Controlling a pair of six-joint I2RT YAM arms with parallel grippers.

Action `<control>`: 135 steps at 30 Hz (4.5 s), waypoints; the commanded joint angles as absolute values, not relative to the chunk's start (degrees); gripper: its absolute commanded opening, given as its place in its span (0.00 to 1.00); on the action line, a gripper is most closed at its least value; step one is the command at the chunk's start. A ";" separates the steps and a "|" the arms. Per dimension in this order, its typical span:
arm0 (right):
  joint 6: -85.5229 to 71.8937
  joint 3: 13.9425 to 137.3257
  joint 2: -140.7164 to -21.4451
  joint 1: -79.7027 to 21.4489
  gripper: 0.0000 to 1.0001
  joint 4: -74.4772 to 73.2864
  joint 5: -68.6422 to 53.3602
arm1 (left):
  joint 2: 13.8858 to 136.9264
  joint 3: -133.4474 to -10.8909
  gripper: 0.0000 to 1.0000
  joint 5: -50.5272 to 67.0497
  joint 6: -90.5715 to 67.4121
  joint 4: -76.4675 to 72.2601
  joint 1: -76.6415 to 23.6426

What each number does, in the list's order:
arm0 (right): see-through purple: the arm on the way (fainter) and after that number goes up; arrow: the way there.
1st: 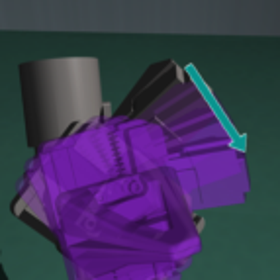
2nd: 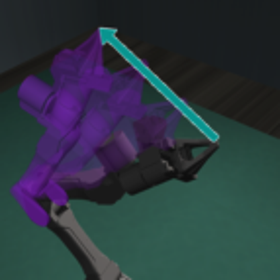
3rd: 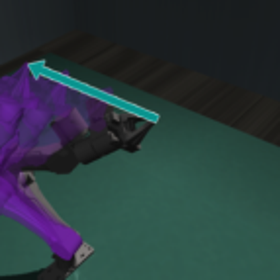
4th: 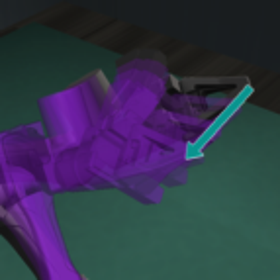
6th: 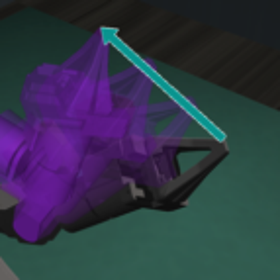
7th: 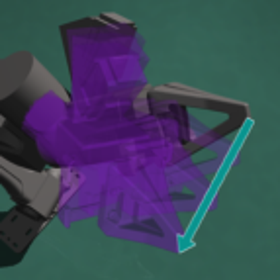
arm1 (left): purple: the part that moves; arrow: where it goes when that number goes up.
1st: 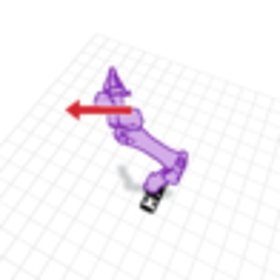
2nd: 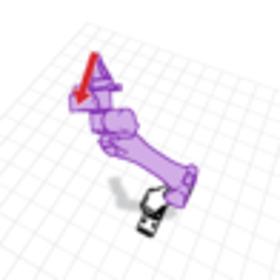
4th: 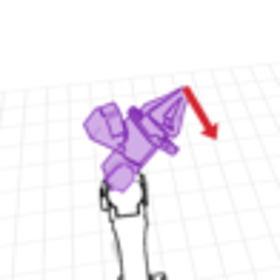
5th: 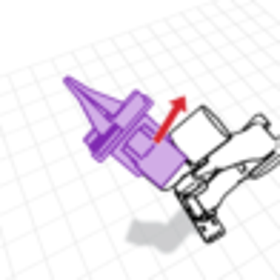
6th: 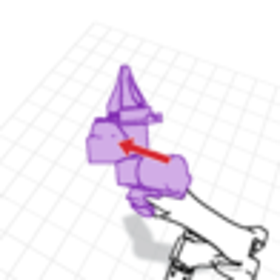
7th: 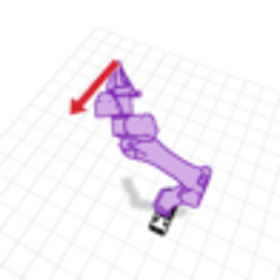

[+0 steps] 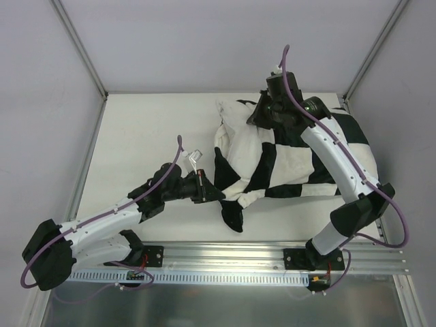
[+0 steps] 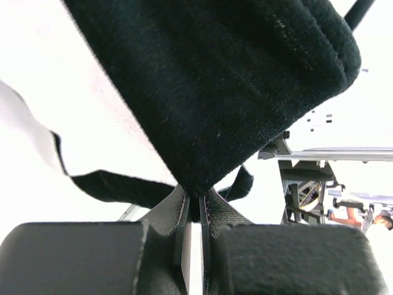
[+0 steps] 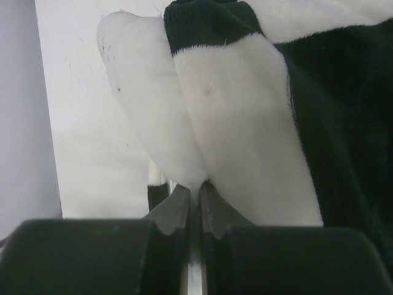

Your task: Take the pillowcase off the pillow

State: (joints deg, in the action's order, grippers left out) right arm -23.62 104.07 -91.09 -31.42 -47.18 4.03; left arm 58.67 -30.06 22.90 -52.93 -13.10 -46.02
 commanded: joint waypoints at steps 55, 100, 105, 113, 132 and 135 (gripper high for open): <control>-24.35 81.12 -68.29 -34.44 0.01 -21.53 -7.74 | 65.39 -56.85 0.95 27.94 -41.47 14.77 -27.24; -20.48 90.53 -77.96 -40.52 0.01 -29.17 -6.06 | 79.01 -60.47 0.36 36.13 -43.15 -2.21 -43.16; -14.69 89.65 -76.03 -40.96 0.46 -38.30 3.40 | 76.04 -57.32 0.00 33.84 -45.26 -0.35 -38.33; -9.76 85.43 -73.47 -42.09 0.80 -45.26 14.06 | 70.58 -52.47 0.00 33.84 -46.32 -0.35 -33.92; -11.68 71.64 -71.65 -31.74 0.05 -40.43 14.06 | 59.16 -49.84 0.00 36.38 -41.66 10.54 -19.27; -14.75 67.95 -69.18 -29.19 0.01 -39.91 13.89 | 55.90 -49.22 0.00 37.70 -41.13 13.00 -13.21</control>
